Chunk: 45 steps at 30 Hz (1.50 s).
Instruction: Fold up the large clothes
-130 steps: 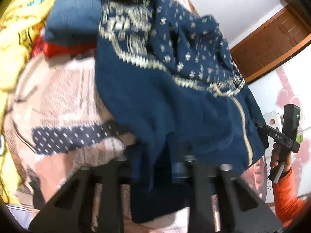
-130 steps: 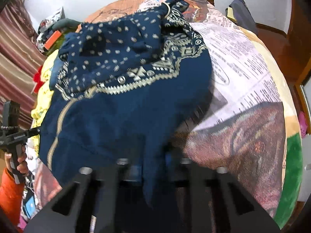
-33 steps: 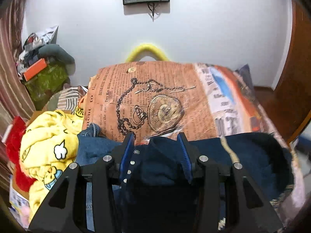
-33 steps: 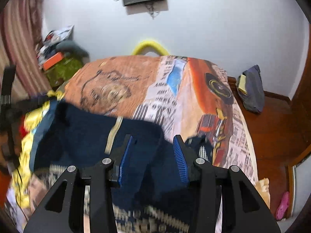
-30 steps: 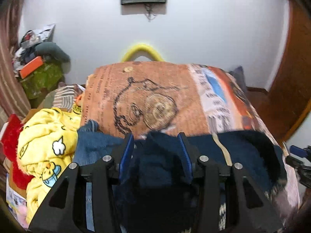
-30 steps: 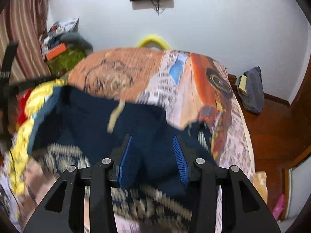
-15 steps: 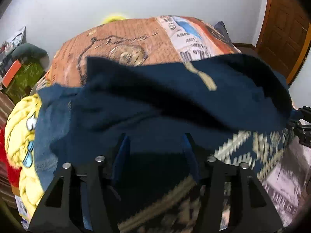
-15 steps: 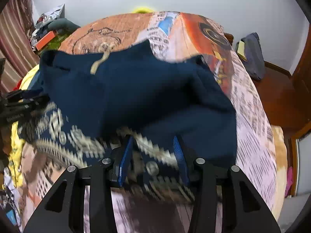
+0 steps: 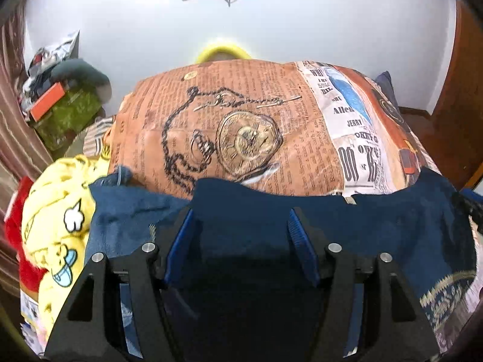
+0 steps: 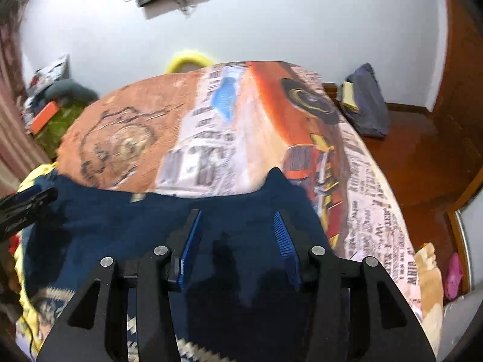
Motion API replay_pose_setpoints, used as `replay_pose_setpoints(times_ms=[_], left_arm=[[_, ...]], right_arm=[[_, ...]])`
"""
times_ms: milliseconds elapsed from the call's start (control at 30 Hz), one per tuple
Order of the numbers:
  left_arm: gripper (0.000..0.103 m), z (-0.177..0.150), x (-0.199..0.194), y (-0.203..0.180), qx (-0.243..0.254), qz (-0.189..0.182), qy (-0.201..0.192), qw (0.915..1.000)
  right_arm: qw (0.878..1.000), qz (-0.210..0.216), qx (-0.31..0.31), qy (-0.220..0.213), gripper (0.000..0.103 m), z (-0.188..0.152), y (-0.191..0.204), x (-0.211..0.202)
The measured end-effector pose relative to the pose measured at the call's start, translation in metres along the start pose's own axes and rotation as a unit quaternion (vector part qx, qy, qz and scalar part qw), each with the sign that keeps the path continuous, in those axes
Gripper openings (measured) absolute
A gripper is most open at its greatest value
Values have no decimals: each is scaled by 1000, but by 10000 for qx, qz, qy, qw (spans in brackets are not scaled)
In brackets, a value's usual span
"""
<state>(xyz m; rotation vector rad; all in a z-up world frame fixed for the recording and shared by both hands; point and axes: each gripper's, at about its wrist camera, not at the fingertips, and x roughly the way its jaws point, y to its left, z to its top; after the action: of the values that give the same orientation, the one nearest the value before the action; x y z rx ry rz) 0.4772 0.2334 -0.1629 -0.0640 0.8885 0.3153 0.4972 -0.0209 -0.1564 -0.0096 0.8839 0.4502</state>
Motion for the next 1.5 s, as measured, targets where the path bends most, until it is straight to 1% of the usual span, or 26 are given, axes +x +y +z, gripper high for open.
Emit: replay_pose_setpoints(times_ms=[100, 200, 367, 400, 433, 467, 500, 533, 600, 633, 667, 700, 733, 800, 900, 967, 1067, 1133, 1167, 1233, 1267, 1333, 1400, 1467, 1500], left_arm=[[63, -17, -8, 2, 127, -188, 136, 9997], [63, -39, -22, -10, 373, -406, 177, 9983], [63, -72, -47, -32, 603, -907, 125, 9940], [65, -80, -51, -37, 634, -1029, 123, 9926], [67, -84, -52, -42, 659, -1052, 133, 9922], [69, -89, -52, -45, 696, -990, 138, 9926], [70, -92, -51, -48, 726, -876, 106, 9935], [71, -95, -49, -49, 704, -762, 79, 9946], [77, -100, -41, -47, 553, -654, 135, 9962], [78, -102, -38, -45, 491, -601, 146, 9969], [82, -104, -36, -41, 438, -534, 135, 9975], [87, -106, -35, -37, 413, -478, 88, 9980], [88, -108, -36, -34, 411, -424, 41, 9982], [90, -111, -38, -27, 417, -400, -10, 9983], [94, -116, -42, -12, 256, -431, -22, 9987], [94, -119, -43, -4, 179, -471, -16, 9987], [94, -124, -50, 5, 98, -438, -48, 9990], [94, -130, -58, 10, 37, -272, -131, 9995], [95, -133, -60, 14, -17, -111, -153, 9998], [95, -139, -57, 27, -120, 174, -33, 9998], [95, -141, -52, 34, -214, 266, 57, 9994], [95, -149, -48, 52, -481, 336, 212, 9980], [95, -154, -49, 69, -752, 313, 260, 9963], [95, -156, -54, 80, -958, 271, 266, 9947], [95, -157, -58, 86, -1151, 137, 305, 9928]], right_arm=[[9985, 226, -501, 79, 47, -14, 26, -7], [9941, 471, -967, 129, 47, -36, 53, -20], [9882, 966, -1183, 113, 47, -63, 83, -37], [9874, 1004, -1215, 114, 47, -67, 86, -39], [9867, 976, -1292, 122, 48, -71, 91, -37], [9860, 878, -1412, 132, 53, -74, 94, -36], [9853, 709, -1548, 130, 56, -78, 96, -32], [9849, 474, -1659, 132, 62, -81, 96, -26], [9844, 14, -1747, 209, 68, -87, 90, -14], [9852, -6, -1698, 254, 74, -88, 83, -11], [9870, 21, -1586, 267, 79, -90, 75, -9], [9892, 76, -1438, 270, 81, -90, 66, -10], [9910, 85, -1305, 275, 83, -90, 58, -12], [9920, -134, -1219, 287, 83, -91, 45, -14], [9924, -282, -1160, 310, 83, -94, 26, -18], [9930, -414, -1044, 360, 83, -95, 12, -21], [9951, -425, -790, 404, 83, -96, -9, -26], [9963, -439, -591, 437, 83, -99, -19, -28], [9966, -474, -525, 430, 83, -99, -24, -30], [9968, -520, -418, 432, 83, -101, -33, -33], [9965, -601, -359, 448, 83, -101, -37, -34], [9951, -810, -285, 495, 83, -103, -45, -34], [9933, -999, -297, 490, 83, -106, -50, -35], [9922, -1069, -365, 518, 83, -108, -52, -38], [9920, -1077, -386, 524, 83, -110, -53, -40]])
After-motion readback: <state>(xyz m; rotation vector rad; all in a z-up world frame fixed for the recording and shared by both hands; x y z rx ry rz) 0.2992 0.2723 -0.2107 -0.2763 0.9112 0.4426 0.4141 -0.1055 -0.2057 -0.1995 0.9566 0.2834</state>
